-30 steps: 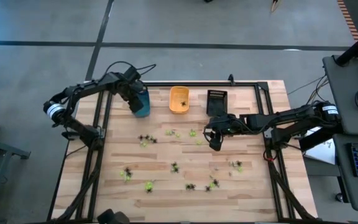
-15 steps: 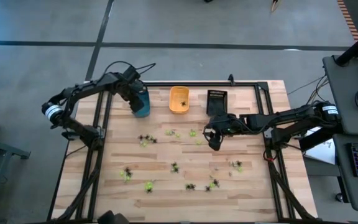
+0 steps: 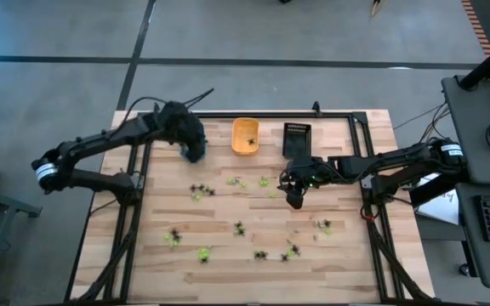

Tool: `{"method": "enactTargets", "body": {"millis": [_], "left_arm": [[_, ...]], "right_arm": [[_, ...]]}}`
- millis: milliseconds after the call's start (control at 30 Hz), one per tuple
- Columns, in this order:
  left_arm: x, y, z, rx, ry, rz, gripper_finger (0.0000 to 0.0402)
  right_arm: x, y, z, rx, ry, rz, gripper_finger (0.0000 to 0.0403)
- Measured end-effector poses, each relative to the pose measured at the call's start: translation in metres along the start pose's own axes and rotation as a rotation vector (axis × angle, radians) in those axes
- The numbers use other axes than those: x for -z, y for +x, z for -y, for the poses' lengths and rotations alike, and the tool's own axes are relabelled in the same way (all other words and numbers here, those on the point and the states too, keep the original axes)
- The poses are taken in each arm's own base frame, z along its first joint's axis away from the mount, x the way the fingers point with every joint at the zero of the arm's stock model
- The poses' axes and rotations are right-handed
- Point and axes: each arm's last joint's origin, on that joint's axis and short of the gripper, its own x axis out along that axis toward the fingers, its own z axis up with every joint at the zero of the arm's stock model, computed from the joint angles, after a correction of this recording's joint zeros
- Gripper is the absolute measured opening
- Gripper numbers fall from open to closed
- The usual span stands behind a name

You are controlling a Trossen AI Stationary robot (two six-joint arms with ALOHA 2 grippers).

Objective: Sort Halloween decoration
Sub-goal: Put the green spider toy into the black bin

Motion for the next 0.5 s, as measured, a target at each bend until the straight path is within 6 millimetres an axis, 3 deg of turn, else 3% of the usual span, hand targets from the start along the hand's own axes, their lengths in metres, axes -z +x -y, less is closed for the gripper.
{"method": "enactTargets", "body": {"millis": [233,500], "left_arm": [[0.010,0.005,0.058,0.206,0.122,0.243,0.0084],[0.028,0.035,0.106,0.389,0.227,0.437,0.0084]], "right_arm": [[0.014,-0.001,-0.010,-0.006,-0.038,-0.106,0.0116],[0.038,0.000,-0.021,-0.024,-0.162,-0.172,0.0102]]}}
